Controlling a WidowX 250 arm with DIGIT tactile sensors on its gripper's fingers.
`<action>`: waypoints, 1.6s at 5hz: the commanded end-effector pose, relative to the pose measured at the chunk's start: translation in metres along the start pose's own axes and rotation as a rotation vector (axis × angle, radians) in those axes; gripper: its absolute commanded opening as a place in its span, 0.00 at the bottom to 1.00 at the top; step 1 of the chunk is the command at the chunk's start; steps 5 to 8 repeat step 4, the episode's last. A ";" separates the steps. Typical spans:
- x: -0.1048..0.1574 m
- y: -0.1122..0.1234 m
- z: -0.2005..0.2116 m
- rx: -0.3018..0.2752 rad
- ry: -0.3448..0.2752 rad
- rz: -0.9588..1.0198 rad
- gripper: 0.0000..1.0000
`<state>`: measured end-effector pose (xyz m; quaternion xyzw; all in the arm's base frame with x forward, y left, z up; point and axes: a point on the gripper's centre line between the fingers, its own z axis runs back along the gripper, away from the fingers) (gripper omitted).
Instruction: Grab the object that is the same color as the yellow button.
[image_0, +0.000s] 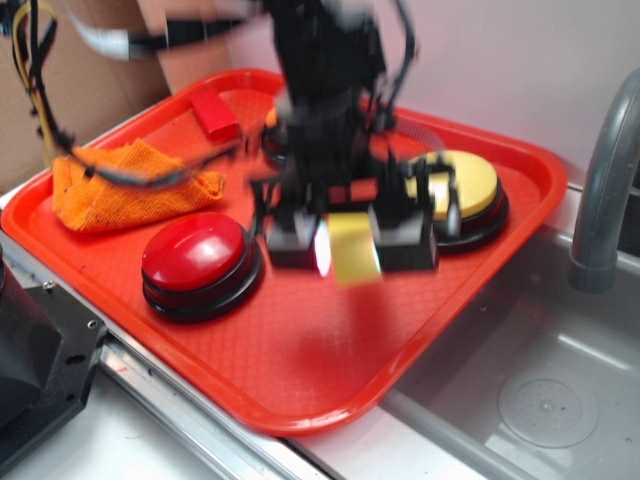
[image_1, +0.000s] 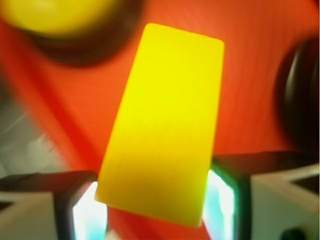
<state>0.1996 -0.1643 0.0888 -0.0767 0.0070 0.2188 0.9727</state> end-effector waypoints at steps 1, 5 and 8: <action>0.027 0.032 0.128 0.035 -0.053 -0.246 0.00; 0.044 0.070 0.177 0.215 -0.101 -0.368 0.00; 0.044 0.070 0.177 0.215 -0.101 -0.368 0.00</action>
